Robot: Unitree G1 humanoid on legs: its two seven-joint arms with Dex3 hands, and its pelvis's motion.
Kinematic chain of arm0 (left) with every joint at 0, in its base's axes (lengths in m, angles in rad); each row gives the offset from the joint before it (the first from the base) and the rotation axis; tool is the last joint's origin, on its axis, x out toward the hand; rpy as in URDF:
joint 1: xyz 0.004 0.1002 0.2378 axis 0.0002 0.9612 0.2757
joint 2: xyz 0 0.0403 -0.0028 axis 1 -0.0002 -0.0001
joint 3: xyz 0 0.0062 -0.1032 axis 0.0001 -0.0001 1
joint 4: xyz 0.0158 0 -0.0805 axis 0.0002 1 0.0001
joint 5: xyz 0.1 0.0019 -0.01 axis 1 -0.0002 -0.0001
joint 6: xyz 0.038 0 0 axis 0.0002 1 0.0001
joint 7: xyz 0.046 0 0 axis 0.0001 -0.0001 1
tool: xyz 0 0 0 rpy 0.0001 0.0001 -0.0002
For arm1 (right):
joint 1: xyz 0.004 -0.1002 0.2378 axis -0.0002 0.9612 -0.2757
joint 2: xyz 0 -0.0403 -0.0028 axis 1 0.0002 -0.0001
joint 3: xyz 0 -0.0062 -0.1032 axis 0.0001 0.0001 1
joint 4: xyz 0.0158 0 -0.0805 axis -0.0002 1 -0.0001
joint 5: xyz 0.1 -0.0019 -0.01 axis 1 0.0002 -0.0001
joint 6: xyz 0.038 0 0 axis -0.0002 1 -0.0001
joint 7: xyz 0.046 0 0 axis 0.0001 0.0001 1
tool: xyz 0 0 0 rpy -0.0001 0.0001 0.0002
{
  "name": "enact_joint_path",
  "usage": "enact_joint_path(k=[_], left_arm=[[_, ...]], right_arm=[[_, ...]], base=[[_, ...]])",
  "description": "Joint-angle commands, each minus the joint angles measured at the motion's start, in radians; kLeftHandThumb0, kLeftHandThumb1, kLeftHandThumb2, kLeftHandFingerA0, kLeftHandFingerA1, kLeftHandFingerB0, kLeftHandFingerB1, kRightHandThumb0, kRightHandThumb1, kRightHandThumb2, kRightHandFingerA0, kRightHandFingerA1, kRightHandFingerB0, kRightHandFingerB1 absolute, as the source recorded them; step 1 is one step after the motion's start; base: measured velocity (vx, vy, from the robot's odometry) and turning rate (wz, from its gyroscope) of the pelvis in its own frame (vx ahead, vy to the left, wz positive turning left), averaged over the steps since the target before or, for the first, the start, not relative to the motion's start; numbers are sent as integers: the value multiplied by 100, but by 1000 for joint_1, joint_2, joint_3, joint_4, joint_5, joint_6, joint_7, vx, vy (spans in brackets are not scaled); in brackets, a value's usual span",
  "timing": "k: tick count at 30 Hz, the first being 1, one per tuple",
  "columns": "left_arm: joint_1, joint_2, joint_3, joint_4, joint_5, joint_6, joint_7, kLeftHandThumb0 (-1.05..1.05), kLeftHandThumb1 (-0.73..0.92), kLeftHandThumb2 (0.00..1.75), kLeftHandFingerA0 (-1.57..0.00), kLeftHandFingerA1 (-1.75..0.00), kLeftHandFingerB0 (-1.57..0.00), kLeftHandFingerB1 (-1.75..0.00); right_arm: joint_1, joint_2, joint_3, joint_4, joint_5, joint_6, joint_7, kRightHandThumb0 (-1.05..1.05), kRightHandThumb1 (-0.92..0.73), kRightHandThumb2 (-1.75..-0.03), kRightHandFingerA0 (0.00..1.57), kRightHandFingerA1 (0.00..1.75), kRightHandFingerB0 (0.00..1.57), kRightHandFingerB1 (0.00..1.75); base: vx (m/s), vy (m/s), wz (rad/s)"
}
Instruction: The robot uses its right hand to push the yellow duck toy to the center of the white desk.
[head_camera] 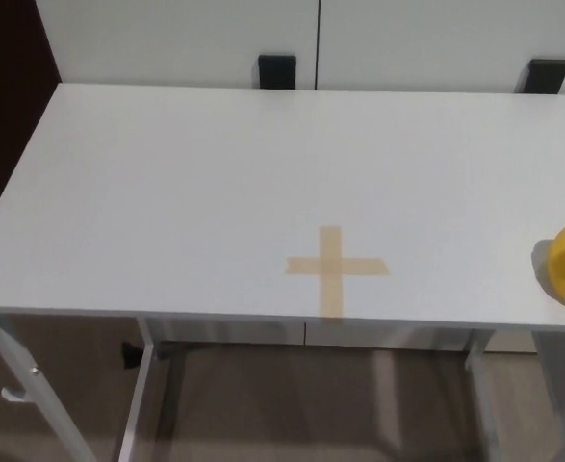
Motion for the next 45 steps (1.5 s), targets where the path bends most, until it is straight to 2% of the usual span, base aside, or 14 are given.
enact_joint_path(k=[1, 5, 7, 9, 19, 20, 26, 27, 28, 31, 33, 35, 36, 45], left_arm=[[3, -1, 6, 0, 2, -38, 22, -13, 69, 61, -88, -60, -84, -53], [1, -1, 3, 1, 8, -48, 32, -11, 68, 65, -89, -65, -86, -56], [-1, -4, 6, 1, 4, -48, 33, -10, 68, 66, -89, -66, -88, -57], [2, -8, 5, -1, 5, -45, 37, -11, 69, 65, -87, -59, -86, -55], [1, -22, -2, 1, 5, -44, 39, -13, 68, 63, -89, -64, -85, -54], [2, -23, 1, 0, 3, -45, 39, -12, 69, 65, -88, -62, -83, -55], [-5, -24, -8, -1, 13, -43, 40, -14, 69, 63, -88, -62, -83, -53], [-6, -23, -10, -2, 14, -43, 37, -13, 70, 68, -87, -63, -84, -55], [-8, -24, -9, -2, 13, -44, 37, -11, 69, 69, -87, -63, -85, -57], [-12, -28, -11, -2, 14, -41, 42, -12, 69, 67, -89, -63, -85, -56], [-12, -29, -13, -2, 15, -40, 44, -12, 68, 68, -89, -65, -85, -57], [-12, -29, -7, -2, 8, -41, 38, -12, 68, 67, -88, -63, -85, -56], [-12, -29, -7, -2, 8, -42, 37, -13, 69, 67, -87, -61, -84, -55], [-11, -28, -18, -3, 15, -46, 44, -13, 69, 68, -89, -63, -85, -56]], right_arm=[[-97, -5, 33, -137, 42, -6, 96, -105, -83, -130, 4, 68, 3, 48], [-105, 17, 51, -272, 68, 81, 132, -91, -90, -87, 0, 46, 6, 35], [-102, 19, 54, -300, 73, 96, 145, -85, -84, -124, 0, 43, 12, 30], [-98, 24, 68, -325, 75, 102, 174, -83, -92, -87, 4, 30, 5, 26], [-124, 63, 177, -298, 32, 110, 226, -85, -80, -120, 7, 44, 7, 37], [-130, 74, 187, -287, 30, 109, 220, -88, -92, -78, 11, 34, 11, 29], [-146, 117, 223, -244, 22, 92, 215, -93, -84, -124, 1, 42, 14, 39], [-149, 131, 230, -236, 23, 88, 222, -91, -92, -77, 8, 37, 14, 32], [-145, 144, 239, -234, 23, 76, 231, -84, -78, -121, 3, 47, 0, 39], [-140, 165, 258, -233, 11, 64, 228, -37, -45, -111, 0, 51, 0, 49], [-141, 170, 266, -231, 8, 71, 222, -97, -90, -81, 13, 38, 10, 32], [-136, 182, 272, -233, 10, 80, 225, -95, -92, -77, 13, 36, 10, 31], [-133, 190, 275, -233, 8, 81, 221, -37, -46, -111, 0, 50, 0, 49], [-107, 227, 308, -210, -24, 74, 188, -90, -92, -79, 19, 40, 16, 35]], base=[[0, 0, 0], [0, 0, 0], [0, 0, 0], [0, 0, 0], [0, 0, 0], [0, 0, 0], [0, 0, 0], [0, 0, 0], [0, 0, 0], [0, 0, 0], [0, 0, 0], [0, 0, 0], [0, 0, 0], [0, 0, 0]])
